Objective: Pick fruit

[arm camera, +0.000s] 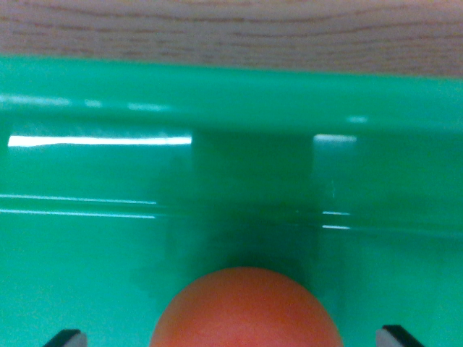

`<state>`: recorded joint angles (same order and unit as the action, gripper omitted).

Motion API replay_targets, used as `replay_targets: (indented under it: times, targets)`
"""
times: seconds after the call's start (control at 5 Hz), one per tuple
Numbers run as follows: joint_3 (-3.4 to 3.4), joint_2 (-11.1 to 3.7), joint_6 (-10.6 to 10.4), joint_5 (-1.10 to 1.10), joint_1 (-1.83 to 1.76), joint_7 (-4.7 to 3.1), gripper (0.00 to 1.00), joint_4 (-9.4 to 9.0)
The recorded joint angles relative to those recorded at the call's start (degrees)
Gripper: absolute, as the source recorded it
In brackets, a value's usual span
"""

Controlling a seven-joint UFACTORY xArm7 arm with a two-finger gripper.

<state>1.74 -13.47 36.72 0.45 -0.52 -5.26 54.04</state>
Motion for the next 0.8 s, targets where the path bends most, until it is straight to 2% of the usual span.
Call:
replay_targets:
  times: [0.2,0.8]
  targets:
    - [-0.06,-0.52,-1.5,0.02,0.06,-0.24,0.0,-1.07]
    - [-0.11,-0.95,-2.7,0.03,0.1,-0.44,0.0,-1.96]
